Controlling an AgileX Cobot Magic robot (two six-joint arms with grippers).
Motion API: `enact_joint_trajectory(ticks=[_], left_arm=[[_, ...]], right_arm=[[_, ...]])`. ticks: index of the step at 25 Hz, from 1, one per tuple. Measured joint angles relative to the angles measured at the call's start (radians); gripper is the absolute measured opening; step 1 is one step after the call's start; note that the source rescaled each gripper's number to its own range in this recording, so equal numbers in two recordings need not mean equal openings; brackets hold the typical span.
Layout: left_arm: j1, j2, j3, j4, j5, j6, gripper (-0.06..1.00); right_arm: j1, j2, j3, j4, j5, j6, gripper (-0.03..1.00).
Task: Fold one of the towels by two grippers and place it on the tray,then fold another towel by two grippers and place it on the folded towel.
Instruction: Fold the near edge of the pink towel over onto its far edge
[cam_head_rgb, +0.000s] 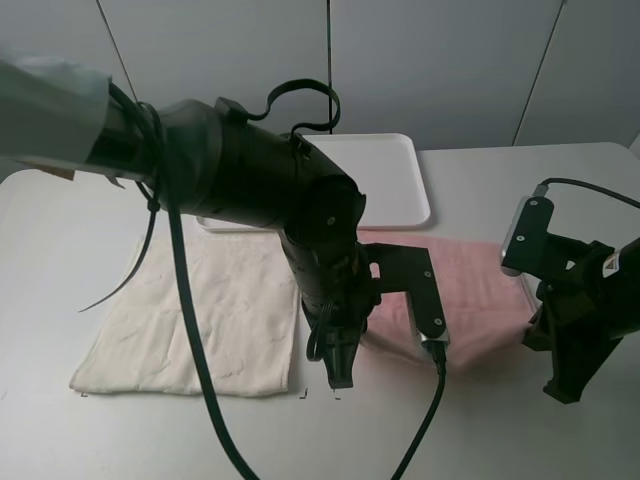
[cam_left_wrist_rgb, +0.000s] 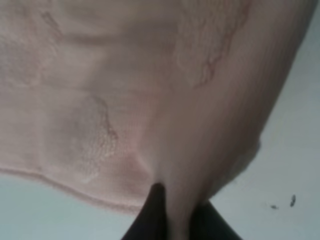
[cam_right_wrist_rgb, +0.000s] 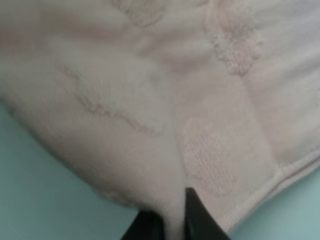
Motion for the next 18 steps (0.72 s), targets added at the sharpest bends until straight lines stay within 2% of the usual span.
enact_joint_trajectory(ticks=[5, 7, 14, 18], left_arm=[[0.06, -0.033, -0.041, -0.148, -0.033, -0.002, 0.0], [0.08, -0.037, -0.049, -0.182, -0.041, -0.007, 0.0], [0.133, -0.037, -0.053, -0.202, -0.063, -0.114, 0.0], [0.152, -0.037, -0.053, -0.204, -0.089, -0.17, 0.0]], right_arm=[[0.0, -0.029, -0.072, -0.043, 0.066, 0.171, 0.0], [0.0, -0.029, -0.101, -0.074, 0.075, 0.249, 0.0], [0.0, -0.027, -0.174, -0.246, 0.066, 0.601, 0.0], [0.0, 0.009, -0.183, -0.333, 0.059, 0.743, 0.0]])
